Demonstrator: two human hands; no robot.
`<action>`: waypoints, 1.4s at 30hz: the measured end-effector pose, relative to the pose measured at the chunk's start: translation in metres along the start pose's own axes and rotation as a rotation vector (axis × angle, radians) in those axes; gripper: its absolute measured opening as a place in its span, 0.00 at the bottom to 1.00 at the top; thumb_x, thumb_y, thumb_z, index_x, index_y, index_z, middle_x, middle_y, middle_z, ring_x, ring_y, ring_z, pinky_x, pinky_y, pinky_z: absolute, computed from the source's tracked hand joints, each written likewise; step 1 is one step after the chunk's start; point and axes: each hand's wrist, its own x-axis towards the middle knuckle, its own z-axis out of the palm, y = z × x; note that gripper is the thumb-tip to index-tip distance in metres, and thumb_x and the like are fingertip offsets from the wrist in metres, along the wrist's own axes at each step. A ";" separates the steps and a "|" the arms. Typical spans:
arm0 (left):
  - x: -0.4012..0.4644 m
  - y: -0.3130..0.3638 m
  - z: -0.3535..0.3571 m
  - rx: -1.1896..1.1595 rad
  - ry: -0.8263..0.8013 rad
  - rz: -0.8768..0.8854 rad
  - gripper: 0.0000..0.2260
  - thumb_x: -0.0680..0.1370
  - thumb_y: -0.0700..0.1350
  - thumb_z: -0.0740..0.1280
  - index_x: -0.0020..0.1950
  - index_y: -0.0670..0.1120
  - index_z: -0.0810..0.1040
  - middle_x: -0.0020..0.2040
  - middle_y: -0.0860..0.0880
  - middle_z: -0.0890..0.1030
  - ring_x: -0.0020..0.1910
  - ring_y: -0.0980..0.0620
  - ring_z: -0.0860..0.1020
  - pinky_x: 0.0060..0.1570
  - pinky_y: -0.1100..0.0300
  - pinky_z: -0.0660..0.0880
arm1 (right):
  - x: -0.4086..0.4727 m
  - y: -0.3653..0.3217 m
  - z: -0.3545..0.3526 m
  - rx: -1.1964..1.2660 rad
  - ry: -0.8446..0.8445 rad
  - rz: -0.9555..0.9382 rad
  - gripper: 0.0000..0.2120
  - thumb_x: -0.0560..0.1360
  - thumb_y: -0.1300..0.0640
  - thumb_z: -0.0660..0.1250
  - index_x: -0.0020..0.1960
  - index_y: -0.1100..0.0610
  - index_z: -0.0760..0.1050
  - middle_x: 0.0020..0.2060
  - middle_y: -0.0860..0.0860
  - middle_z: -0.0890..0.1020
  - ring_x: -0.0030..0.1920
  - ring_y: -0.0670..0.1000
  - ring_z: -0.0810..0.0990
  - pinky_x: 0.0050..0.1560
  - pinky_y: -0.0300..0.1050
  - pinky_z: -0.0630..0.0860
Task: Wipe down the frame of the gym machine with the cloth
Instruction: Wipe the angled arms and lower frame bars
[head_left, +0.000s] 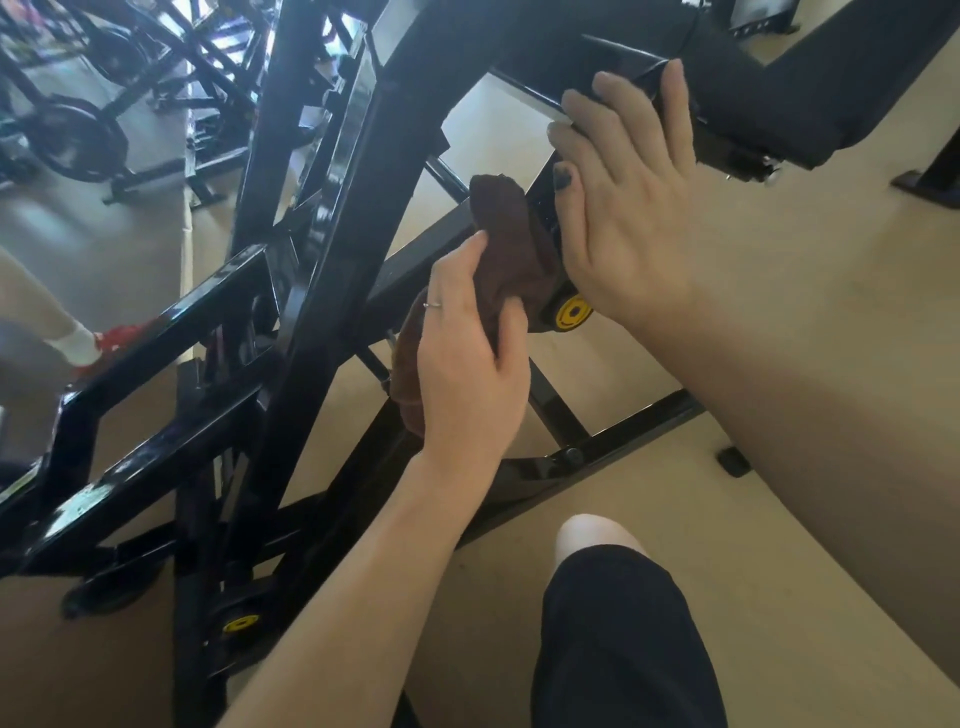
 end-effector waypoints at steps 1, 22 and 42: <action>0.000 0.003 0.002 0.001 0.008 0.015 0.19 0.81 0.38 0.66 0.72 0.39 0.71 0.65 0.41 0.77 0.63 0.52 0.74 0.61 0.75 0.70 | 0.001 0.002 -0.004 0.039 -0.013 -0.008 0.19 0.85 0.59 0.52 0.60 0.64 0.81 0.61 0.55 0.82 0.71 0.57 0.75 0.79 0.60 0.52; 0.059 0.045 0.034 0.100 -0.087 0.126 0.19 0.84 0.41 0.62 0.75 0.40 0.68 0.69 0.41 0.75 0.67 0.44 0.76 0.62 0.47 0.78 | 0.026 0.007 -0.026 0.690 -0.052 0.659 0.23 0.87 0.55 0.47 0.72 0.58 0.75 0.67 0.48 0.77 0.69 0.43 0.73 0.71 0.39 0.68; 0.098 0.063 0.047 0.066 -0.153 0.260 0.17 0.83 0.39 0.59 0.72 0.39 0.70 0.66 0.43 0.76 0.62 0.52 0.75 0.57 0.77 0.67 | 0.026 0.010 -0.034 1.027 -0.028 0.951 0.23 0.87 0.53 0.47 0.79 0.56 0.65 0.62 0.37 0.75 0.61 0.30 0.74 0.62 0.31 0.71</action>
